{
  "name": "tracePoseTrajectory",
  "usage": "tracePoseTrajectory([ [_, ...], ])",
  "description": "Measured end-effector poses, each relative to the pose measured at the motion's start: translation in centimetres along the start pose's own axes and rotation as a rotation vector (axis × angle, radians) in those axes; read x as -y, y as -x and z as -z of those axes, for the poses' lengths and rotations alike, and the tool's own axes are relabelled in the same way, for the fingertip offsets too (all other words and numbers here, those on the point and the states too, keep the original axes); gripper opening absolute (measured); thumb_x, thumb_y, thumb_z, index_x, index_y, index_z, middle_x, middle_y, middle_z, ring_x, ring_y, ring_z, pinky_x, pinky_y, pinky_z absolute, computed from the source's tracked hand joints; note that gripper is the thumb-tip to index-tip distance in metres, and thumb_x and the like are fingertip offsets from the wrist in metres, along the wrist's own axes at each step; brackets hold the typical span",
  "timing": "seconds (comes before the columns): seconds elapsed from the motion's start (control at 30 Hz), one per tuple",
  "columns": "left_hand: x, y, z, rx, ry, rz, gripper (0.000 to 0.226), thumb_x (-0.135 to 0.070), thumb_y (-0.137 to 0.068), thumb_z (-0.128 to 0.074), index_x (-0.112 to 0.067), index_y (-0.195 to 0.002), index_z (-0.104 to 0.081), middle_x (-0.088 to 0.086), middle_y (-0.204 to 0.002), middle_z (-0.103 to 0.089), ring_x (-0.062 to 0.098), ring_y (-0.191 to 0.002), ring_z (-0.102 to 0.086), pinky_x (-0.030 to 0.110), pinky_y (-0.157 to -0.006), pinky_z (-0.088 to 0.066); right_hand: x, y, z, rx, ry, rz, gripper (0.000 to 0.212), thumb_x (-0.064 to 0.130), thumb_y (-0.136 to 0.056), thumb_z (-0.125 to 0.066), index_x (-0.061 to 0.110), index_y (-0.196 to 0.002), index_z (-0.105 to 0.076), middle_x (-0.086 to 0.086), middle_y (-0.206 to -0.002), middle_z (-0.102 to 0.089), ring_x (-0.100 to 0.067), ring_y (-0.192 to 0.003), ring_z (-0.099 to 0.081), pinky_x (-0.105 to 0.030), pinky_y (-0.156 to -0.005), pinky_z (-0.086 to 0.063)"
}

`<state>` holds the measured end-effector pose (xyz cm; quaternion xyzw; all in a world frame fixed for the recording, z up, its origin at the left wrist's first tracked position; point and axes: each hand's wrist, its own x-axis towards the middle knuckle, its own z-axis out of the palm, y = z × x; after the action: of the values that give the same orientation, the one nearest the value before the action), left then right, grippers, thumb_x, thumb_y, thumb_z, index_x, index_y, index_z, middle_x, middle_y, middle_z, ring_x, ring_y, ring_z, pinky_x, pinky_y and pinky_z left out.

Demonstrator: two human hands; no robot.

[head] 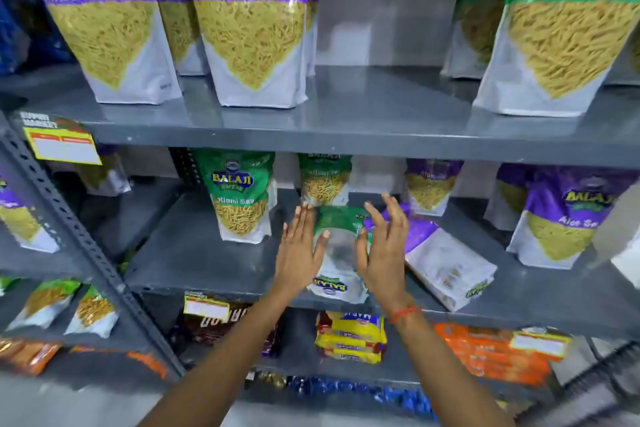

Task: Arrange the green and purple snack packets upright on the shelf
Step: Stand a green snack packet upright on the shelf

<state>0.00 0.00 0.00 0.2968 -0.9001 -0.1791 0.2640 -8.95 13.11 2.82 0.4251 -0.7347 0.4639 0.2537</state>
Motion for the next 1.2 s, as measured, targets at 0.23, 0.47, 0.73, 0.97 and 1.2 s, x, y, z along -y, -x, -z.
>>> tracePoseTrajectory([
  [0.23,4.9,-3.0,-3.2,0.599,0.598,0.507,0.034,-0.023,-0.098,-0.036,-0.006,-0.122,-0.052,0.003,-0.124,-0.052,0.018,-0.123,-0.044,0.024,-0.101,-0.03,-4.1,3.3,-5.8,0.596,0.115,-0.563,0.048,0.016,-0.095,-0.039,-0.008,-0.136,-0.032,-0.03,-0.144,-0.035,-0.041,-0.134,-0.031,-0.043,-0.115,-0.022],
  [0.47,6.5,-4.8,-5.1,0.298,0.565,0.685,0.04,-0.006,-0.085,-0.057,-0.015,-0.046,-0.048,0.006,-0.045,-0.053,0.019,-0.053,-0.046,0.029,-0.05,-0.029,-6.5,1.7,-6.4,0.465,-0.05,-1.064,0.033,0.015,-0.09,-0.055,0.006,-0.058,-0.057,-0.02,-0.068,-0.059,-0.017,-0.072,-0.052,-0.034,-0.067,-0.044],
  [0.73,7.4,-5.0,-3.8,0.075,0.593,0.707,0.018,-0.008,-0.083,-0.059,0.006,-0.082,-0.07,0.026,-0.091,-0.072,0.032,-0.084,-0.066,0.032,-0.068,-0.046,-8.8,-2.2,-4.8,0.286,-0.433,-1.207,0.03,-0.003,-0.088,-0.053,0.016,-0.065,-0.054,-0.001,-0.06,-0.065,-0.009,-0.049,-0.057,-0.019,-0.05,-0.049],
  [0.97,7.7,-4.8,-3.0,0.113,0.648,0.826,0.024,-0.004,-0.085,-0.056,0.015,-0.097,-0.063,0.041,-0.104,-0.063,0.035,-0.085,-0.063,0.032,-0.064,-0.038,-6.5,-0.9,-7.2,0.731,-0.592,-1.307,0.015,0.006,-0.092,-0.051,0.006,-0.078,-0.051,-0.01,-0.069,-0.058,-0.017,-0.065,-0.052,-0.026,-0.066,-0.046],
  [1.2,7.6,-3.6,-2.8,0.05,0.768,0.883,0.016,-0.003,-0.087,-0.053,0.009,-0.087,-0.064,0.009,-0.068,-0.055,0.021,-0.07,-0.044,0.026,-0.052,-0.032,-7.7,-0.3,-8.1,0.539,-0.645,-1.266,0.019,-0.005,-0.088,-0.054,0.003,-0.071,-0.057,-0.007,-0.06,-0.053,-0.017,-0.055,-0.045,-0.015,-0.048,-0.043],
])
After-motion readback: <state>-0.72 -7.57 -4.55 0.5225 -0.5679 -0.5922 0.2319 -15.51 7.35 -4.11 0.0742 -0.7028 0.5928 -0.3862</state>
